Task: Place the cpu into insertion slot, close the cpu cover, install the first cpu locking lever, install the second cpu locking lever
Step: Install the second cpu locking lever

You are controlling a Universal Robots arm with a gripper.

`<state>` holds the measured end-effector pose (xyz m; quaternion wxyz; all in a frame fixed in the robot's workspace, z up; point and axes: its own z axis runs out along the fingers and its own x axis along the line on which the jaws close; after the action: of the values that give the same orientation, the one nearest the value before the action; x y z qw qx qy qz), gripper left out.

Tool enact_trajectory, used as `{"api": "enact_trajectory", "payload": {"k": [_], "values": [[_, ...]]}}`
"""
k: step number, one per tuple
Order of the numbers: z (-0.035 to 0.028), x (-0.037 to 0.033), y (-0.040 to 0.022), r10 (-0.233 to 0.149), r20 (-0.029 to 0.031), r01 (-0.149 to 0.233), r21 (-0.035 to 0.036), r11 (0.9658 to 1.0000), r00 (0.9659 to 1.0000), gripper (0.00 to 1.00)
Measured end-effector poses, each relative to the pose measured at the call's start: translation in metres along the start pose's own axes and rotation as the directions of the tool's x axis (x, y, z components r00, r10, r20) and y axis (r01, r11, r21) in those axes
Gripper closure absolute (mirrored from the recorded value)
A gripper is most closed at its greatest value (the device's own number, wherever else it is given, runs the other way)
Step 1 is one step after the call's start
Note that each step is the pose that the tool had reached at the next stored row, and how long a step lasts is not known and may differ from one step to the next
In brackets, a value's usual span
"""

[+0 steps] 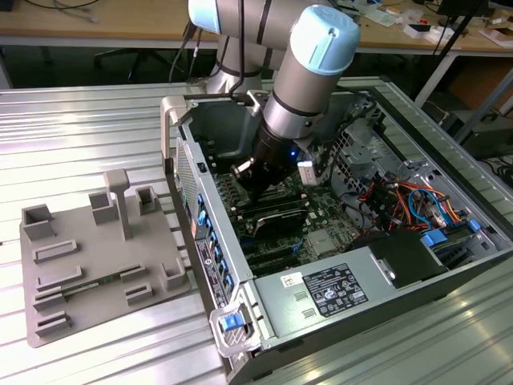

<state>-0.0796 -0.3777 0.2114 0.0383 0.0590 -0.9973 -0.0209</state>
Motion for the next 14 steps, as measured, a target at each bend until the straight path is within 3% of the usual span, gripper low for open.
{"api": "enact_trajectory", "payload": {"k": [1,4,5,6,8,9,11,14], "values": [[-0.0004,-0.0051,-0.0006,0.0,-0.0037,0.0,-0.0049,1.0,1.0,0.89],[-0.0021,-0.0151,-0.0016,-0.001,-0.0071,0.001,-0.0182,0.9998,1.0,0.89],[-0.0032,-0.0206,-0.0022,-0.002,-0.0086,0.002,-0.0291,0.9996,1.0,0.89],[-0.0043,-0.0278,-0.0028,-0.004,-0.0115,0.003,-0.0458,0.9989,0.9999,0.89],[-0.0108,-0.0331,-0.0029,-0.005,-0.0122,0.004,-0.0622,0.9981,0.9999,0.89],[-0.0146,-0.035,-0.0028,-0.005,-0.0135,0.004,-0.0663,0.9978,0.9999,0.89],[-0.0197,-0.0352,-0.0026,-0.005,-0.0147,0.004,-0.0666,0.9978,0.9999,0.89],[-0.0208,-0.0351,-0.0026,-0.005,-0.0147,0.004,-0.0669,0.9977,0.9999,0.89]]}}
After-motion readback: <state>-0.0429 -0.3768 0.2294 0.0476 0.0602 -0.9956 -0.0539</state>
